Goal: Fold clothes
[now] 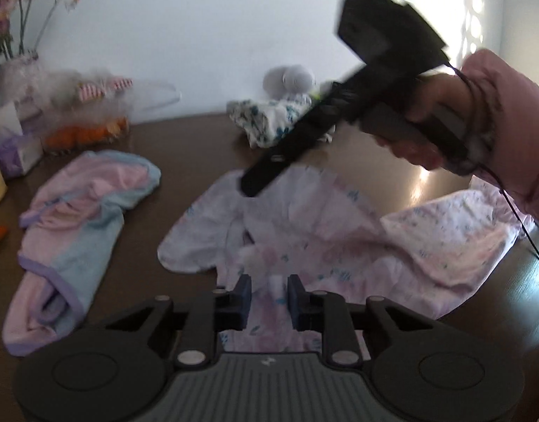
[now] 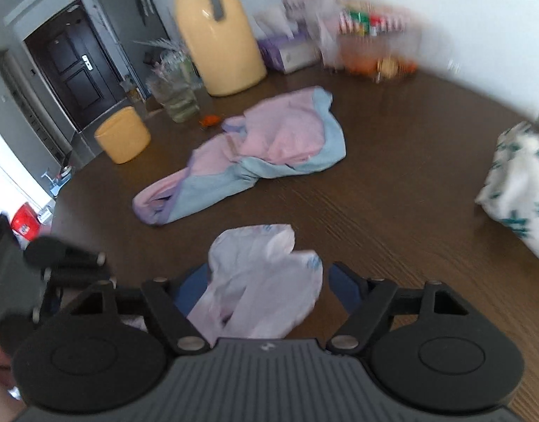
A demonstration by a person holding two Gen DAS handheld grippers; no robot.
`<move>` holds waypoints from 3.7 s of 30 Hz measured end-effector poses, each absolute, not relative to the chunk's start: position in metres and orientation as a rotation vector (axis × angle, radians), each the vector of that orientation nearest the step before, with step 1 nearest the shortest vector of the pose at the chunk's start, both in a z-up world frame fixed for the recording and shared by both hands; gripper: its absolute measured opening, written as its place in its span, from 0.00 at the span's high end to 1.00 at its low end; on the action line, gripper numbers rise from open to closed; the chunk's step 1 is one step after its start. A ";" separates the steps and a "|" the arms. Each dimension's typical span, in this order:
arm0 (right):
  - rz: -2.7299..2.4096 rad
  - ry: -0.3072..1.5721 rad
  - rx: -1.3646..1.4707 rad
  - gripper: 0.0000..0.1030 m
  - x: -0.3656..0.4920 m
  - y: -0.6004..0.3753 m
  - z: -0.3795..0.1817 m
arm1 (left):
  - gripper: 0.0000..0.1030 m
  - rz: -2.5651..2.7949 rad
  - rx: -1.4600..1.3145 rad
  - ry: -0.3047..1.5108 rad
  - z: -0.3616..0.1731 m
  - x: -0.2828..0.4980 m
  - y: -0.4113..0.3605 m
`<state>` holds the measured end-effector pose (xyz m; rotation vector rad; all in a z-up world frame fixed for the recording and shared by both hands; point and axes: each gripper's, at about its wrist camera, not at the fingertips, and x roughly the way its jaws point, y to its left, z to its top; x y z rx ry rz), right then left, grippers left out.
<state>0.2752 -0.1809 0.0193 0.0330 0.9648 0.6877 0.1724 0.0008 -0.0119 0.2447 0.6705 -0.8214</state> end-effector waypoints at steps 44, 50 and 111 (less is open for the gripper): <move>1.006 0.565 -0.329 0.51 0.174 -0.161 0.038 | 0.98 -0.631 0.018 0.712 0.042 0.173 0.039; 1.002 0.608 -0.289 0.62 0.179 -0.159 0.015 | 0.98 -0.645 -0.016 0.750 0.023 0.176 0.009; 0.780 0.888 -0.300 0.47 0.277 -0.081 0.050 | 0.62 -0.478 -0.095 0.872 -0.008 0.230 0.089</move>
